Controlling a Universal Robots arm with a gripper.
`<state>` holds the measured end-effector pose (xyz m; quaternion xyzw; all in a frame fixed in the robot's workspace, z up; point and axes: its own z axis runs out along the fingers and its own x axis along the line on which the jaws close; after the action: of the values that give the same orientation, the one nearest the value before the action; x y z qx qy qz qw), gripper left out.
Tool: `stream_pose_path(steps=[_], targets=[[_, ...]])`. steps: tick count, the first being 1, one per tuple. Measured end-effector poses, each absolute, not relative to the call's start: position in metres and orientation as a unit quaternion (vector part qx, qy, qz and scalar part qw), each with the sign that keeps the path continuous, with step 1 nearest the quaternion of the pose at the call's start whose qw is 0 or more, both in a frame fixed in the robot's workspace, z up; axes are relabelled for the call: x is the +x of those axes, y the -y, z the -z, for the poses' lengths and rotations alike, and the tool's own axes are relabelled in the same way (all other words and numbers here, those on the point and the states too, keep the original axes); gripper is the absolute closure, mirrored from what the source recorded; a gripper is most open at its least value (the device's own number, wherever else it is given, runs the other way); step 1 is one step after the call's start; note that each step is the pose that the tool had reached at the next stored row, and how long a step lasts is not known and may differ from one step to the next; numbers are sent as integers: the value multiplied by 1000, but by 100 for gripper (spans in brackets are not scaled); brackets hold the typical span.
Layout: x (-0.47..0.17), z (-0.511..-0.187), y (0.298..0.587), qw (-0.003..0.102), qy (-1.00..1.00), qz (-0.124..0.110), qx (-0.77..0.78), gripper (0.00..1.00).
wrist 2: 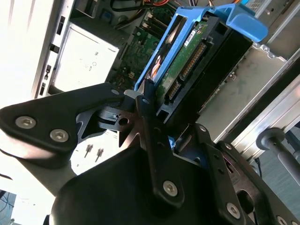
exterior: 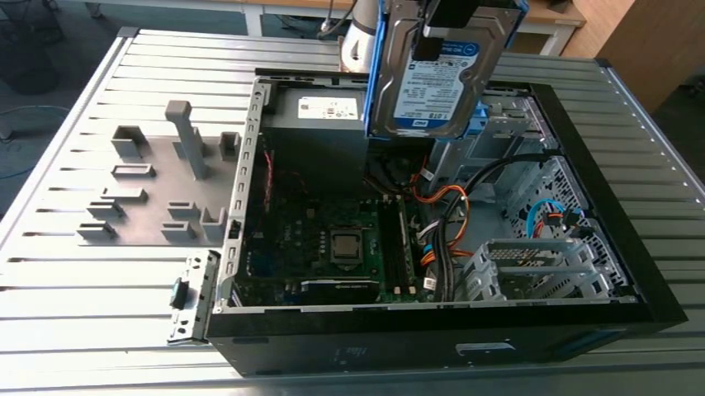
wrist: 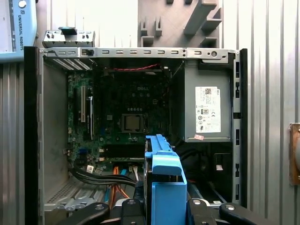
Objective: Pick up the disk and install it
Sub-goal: 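Pick up the disk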
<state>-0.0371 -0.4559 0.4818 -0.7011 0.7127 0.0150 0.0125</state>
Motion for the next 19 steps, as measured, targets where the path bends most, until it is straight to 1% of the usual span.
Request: stream_pose_path(steps=[19], targets=[[-37,-482,468,13,-713,-15,-701,64]])
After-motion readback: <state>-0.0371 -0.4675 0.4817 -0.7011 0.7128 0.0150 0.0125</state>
